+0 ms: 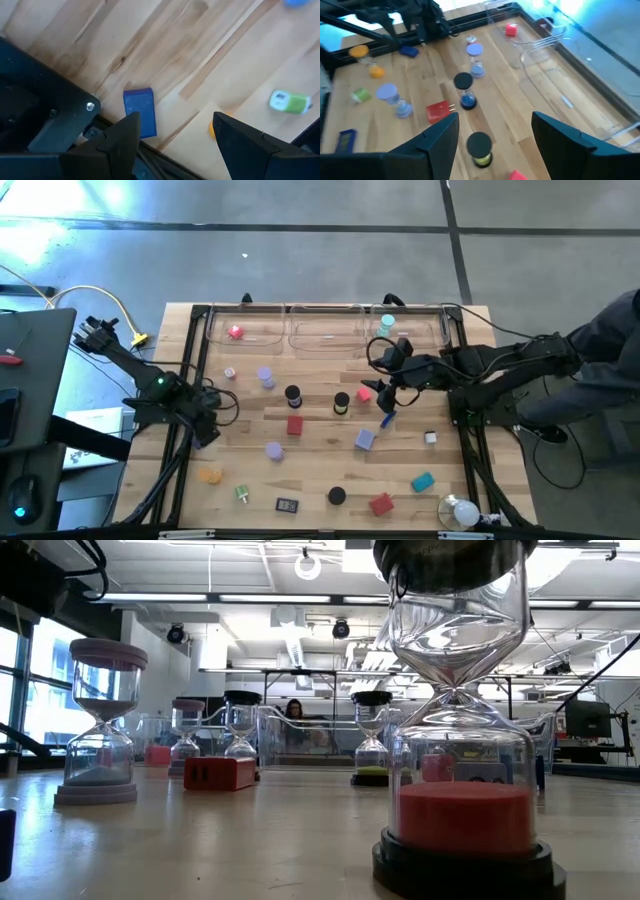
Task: Pick & Place Office items
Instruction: Put the left blue digital clock into the middle transparent bin
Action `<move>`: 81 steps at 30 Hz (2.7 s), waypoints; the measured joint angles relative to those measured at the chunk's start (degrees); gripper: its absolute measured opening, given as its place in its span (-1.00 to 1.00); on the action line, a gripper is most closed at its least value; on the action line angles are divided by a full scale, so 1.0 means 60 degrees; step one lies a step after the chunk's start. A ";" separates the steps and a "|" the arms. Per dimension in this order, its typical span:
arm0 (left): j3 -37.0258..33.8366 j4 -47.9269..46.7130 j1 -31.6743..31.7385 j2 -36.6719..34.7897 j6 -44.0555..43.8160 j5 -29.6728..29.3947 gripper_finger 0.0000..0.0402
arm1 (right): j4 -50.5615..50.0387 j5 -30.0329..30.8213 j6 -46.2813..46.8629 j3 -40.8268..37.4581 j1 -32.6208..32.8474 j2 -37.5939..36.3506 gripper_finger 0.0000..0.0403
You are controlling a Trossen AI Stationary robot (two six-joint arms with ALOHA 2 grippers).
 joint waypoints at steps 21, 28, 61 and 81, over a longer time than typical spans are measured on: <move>-0.0041 0.0089 -0.0130 0.2535 -0.0858 0.1521 0.21 | -0.0010 -0.0665 -0.0035 0.0000 0.0022 -0.0003 0.18; -0.0744 0.1547 -0.0525 0.2517 -0.1892 0.2395 0.21 | -0.0090 -0.0672 -0.0039 0.0000 0.0022 -0.0003 0.18; -0.1621 0.2080 -0.1104 0.2795 -0.2545 0.0887 0.21 | 0.0203 -0.1062 0.0034 0.0000 0.0022 -0.0006 0.18; -0.1635 0.2585 -0.1104 0.3978 -0.1687 0.0657 0.20 | 0.0216 -0.1091 0.0438 0.0000 0.0022 -0.0006 0.18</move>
